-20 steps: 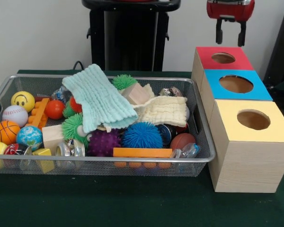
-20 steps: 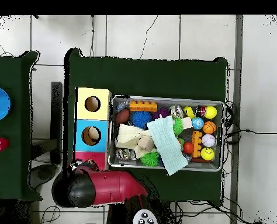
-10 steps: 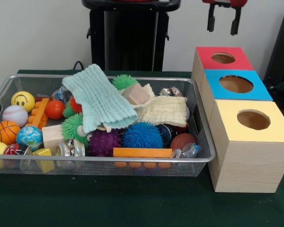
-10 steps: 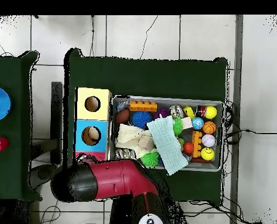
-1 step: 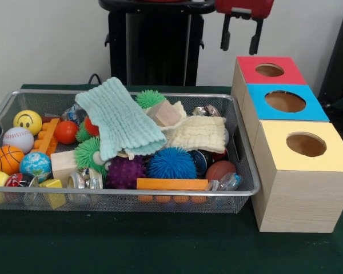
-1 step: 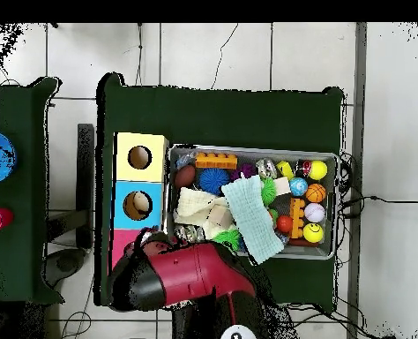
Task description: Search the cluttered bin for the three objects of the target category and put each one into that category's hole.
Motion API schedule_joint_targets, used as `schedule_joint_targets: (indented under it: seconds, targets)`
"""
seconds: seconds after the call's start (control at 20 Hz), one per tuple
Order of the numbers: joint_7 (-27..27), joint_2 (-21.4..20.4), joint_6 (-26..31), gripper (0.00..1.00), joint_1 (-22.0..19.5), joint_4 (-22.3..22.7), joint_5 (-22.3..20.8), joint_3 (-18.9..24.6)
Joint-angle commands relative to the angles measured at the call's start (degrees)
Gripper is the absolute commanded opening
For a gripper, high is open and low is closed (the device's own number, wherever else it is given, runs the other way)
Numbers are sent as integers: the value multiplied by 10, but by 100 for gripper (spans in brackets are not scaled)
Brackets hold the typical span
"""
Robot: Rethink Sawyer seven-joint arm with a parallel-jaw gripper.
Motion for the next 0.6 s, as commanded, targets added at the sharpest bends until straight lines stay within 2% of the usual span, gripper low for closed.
schedule_joint_targets:
  seconds: [0.05,0.6]
  targets:
    - [2,37,-64,100,-12,-5,-76,-22]
    - [12,50,-88,100,-10,-5,-88,-33]
